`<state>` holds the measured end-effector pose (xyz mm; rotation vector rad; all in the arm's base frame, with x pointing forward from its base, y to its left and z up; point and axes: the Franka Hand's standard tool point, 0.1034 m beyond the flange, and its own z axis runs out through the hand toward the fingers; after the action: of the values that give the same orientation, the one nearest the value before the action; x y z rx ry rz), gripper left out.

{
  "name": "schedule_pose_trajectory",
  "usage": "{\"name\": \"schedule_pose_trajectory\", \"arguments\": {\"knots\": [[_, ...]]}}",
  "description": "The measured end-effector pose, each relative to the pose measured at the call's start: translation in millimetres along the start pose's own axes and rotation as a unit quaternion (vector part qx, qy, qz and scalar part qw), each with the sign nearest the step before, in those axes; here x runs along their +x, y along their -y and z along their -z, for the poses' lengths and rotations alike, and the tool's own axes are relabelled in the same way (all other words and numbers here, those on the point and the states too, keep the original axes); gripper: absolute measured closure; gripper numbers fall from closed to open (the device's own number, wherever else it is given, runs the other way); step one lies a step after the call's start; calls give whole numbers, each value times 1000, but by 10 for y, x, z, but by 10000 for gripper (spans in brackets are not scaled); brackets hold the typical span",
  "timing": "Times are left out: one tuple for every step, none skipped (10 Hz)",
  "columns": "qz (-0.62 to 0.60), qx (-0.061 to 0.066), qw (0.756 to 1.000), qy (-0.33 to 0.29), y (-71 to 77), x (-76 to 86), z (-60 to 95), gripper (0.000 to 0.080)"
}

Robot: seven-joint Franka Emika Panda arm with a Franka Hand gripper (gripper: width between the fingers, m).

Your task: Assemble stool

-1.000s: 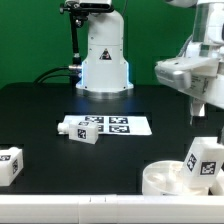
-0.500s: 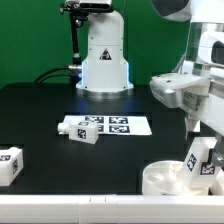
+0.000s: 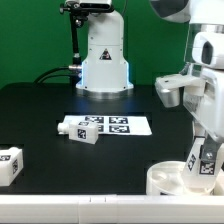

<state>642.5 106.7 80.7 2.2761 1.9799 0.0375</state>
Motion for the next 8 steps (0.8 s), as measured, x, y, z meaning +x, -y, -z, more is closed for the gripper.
{"name": "schedule_pose_trajectory", "arguments": {"knots": [[-25,0,1000,0,0,0,0,458],[-75,0,997,0,-2,-3,0,458],[-171,12,985,-4,-6,-48,13,458],[-286,23,958,-8,13,-45,8,458],[-345,39,938,-6,55,-39,-10,460],[-355,39,934,-7,51,-34,-7,460],[-391,40,919,-6,54,-24,-7,460],[-423,42,905,-6,57,-19,-8,460]]}}
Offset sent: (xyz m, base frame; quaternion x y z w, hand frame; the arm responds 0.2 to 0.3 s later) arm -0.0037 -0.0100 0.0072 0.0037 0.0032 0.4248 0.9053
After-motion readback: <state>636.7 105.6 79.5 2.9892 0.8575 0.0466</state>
